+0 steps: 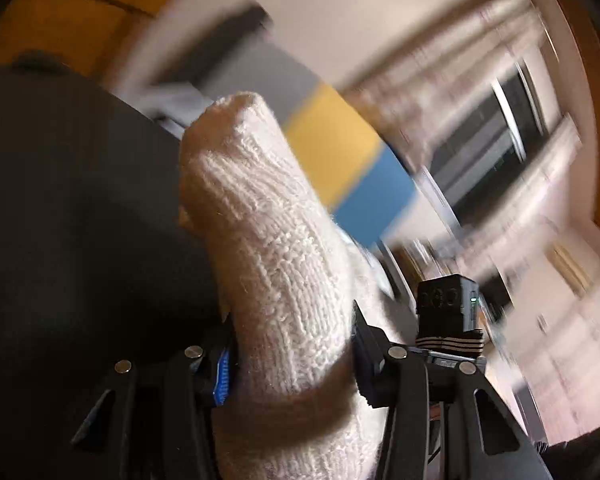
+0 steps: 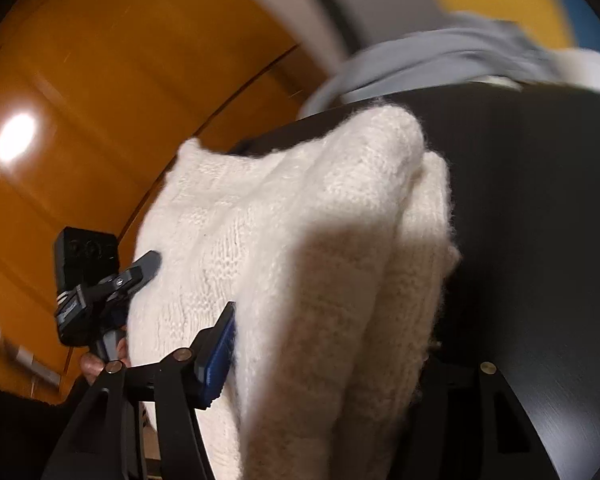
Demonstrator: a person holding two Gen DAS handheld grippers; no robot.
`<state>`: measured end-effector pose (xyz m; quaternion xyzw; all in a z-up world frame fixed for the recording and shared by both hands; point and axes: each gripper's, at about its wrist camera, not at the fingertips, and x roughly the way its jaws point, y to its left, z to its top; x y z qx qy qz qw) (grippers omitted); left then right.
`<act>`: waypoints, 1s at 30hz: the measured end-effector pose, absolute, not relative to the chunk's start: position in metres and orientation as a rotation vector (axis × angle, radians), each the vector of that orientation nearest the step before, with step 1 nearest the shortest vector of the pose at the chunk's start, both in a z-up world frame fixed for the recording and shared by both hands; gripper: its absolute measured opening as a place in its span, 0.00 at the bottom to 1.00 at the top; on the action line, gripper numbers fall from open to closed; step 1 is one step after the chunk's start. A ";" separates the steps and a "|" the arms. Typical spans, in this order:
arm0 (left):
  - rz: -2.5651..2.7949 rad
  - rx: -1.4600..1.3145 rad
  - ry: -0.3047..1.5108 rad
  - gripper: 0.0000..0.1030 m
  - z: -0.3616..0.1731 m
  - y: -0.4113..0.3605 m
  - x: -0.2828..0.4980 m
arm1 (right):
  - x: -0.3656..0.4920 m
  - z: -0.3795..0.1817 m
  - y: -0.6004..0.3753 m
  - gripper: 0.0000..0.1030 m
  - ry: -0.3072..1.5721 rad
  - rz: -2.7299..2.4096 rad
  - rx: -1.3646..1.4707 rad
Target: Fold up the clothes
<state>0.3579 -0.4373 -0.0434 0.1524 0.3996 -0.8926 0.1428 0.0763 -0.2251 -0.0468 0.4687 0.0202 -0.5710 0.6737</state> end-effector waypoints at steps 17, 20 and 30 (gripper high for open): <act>-2.029 0.398 1.096 0.52 -0.106 -0.585 0.498 | 0.213 -0.052 -0.536 0.71 0.492 -1.084 0.830; -1.968 0.388 1.081 0.53 -0.095 -0.581 0.510 | 0.203 -0.026 -0.490 0.72 0.496 -1.148 0.708; -2.067 0.461 0.810 0.50 -0.053 -0.557 0.455 | 0.230 -0.011 -0.458 0.75 0.647 -0.919 0.549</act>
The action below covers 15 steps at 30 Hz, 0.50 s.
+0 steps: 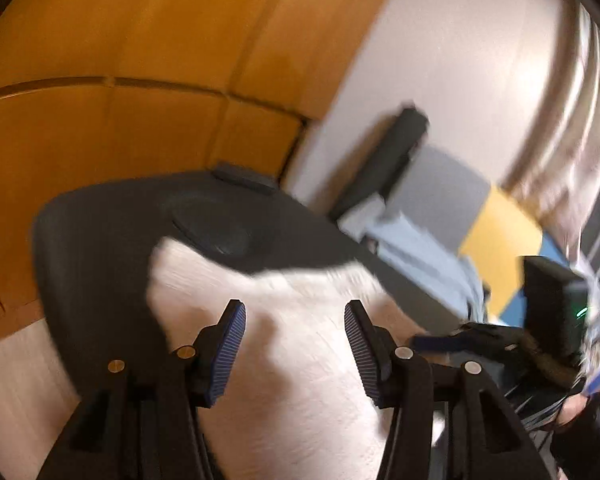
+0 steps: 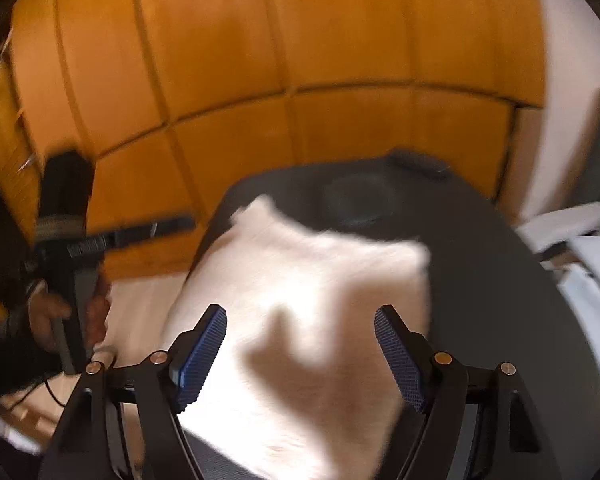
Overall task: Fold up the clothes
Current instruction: 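Lay the folded sweater square on the ottoman and release both grippers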
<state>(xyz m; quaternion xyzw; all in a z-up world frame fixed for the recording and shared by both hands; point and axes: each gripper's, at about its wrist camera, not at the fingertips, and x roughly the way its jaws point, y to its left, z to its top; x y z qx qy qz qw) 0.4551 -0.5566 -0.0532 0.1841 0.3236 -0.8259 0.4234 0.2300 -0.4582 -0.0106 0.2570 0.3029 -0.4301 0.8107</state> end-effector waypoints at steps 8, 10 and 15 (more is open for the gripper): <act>-2.064 0.619 0.843 0.45 -0.097 -0.579 0.446 | 0.206 -0.078 -0.426 0.77 0.574 -0.932 0.719; -2.054 0.620 0.828 0.45 -0.094 -0.579 0.443 | 0.205 -0.080 -0.420 0.77 0.569 -0.948 0.702; -1.888 0.577 0.719 0.53 -0.056 -0.538 0.446 | 0.227 -0.073 -0.425 0.81 0.596 -1.013 0.691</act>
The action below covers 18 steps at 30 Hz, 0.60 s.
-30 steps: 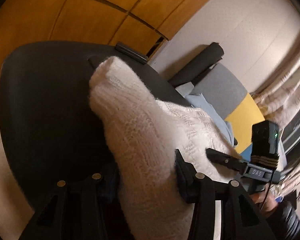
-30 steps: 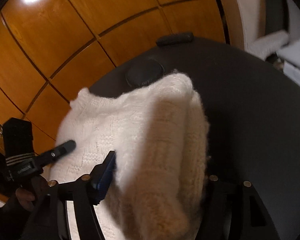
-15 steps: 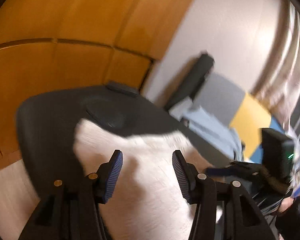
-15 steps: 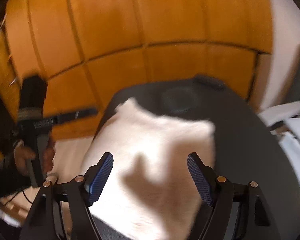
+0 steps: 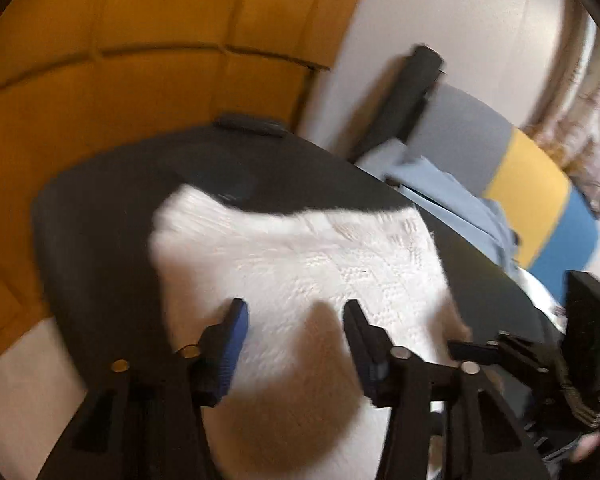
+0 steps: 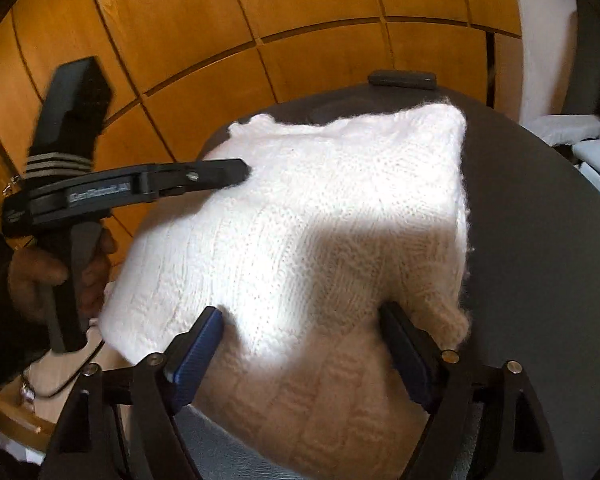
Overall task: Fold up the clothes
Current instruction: 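Lay the folded sweater square on the ottoman and release both grippers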
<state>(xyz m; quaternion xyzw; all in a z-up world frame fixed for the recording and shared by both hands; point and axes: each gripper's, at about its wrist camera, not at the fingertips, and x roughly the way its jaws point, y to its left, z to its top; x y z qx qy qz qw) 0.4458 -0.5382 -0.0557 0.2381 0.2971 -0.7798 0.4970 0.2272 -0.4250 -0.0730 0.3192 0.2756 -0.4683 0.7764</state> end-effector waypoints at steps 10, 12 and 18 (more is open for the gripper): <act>-1.674 0.663 0.497 0.61 0.014 -0.446 0.463 | 0.251 0.018 -0.386 1.00 0.588 -1.358 0.556; -1.759 0.551 0.537 0.61 0.034 -0.427 0.471 | 0.255 0.027 -0.388 1.00 0.622 -1.408 0.554; -1.718 0.511 0.363 0.61 0.065 -0.381 0.462 | 0.269 0.044 -0.373 1.00 0.565 -1.503 0.525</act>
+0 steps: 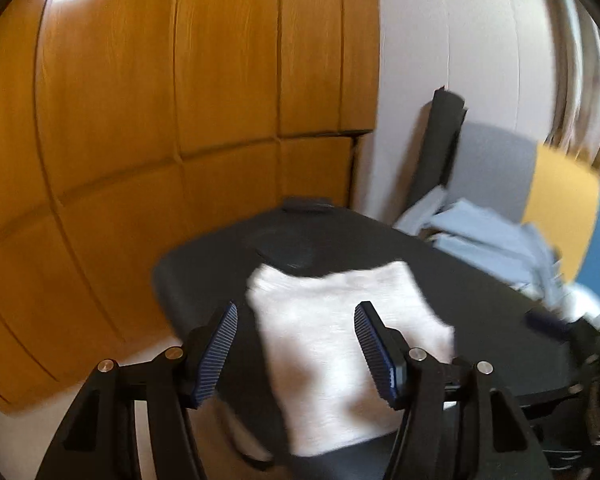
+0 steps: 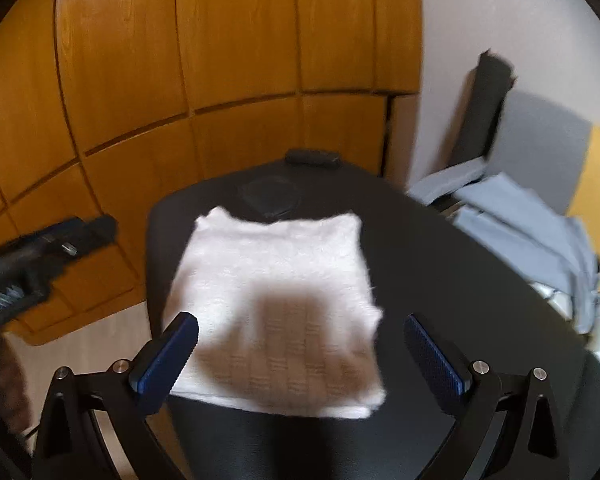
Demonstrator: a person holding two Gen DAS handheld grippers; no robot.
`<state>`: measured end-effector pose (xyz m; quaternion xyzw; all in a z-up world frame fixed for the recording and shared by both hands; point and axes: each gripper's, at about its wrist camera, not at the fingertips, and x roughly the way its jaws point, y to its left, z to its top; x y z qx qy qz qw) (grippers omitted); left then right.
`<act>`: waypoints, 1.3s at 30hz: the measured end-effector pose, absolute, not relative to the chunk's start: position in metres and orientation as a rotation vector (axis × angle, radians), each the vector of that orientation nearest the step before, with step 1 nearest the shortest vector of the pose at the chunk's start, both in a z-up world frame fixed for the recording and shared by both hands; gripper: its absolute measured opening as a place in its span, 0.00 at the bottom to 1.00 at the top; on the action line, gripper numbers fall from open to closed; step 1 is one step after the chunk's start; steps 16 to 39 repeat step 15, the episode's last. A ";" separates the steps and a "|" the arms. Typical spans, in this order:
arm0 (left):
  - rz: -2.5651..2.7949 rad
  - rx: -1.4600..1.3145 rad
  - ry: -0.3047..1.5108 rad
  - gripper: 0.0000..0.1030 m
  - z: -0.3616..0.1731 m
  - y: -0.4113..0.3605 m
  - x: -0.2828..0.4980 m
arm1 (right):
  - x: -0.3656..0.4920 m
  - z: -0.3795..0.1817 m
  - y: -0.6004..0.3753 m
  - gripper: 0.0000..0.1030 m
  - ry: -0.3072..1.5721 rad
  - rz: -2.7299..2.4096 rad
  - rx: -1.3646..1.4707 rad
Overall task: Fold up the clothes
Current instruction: 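Lay the folded sweater square on the ottoman and release both grippers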
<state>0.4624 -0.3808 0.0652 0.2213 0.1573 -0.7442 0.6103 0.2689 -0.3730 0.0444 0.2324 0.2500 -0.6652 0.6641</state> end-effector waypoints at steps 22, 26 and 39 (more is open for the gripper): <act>-1.711 0.492 0.405 0.43 0.050 -0.379 0.460 | 0.283 0.050 -0.346 1.00 0.573 -1.560 0.486; -1.711 0.492 0.405 0.43 0.050 -0.379 0.460 | 0.283 0.050 -0.346 1.00 0.573 -1.560 0.486; -1.711 0.492 0.405 0.43 0.050 -0.379 0.460 | 0.283 0.050 -0.346 1.00 0.573 -1.560 0.486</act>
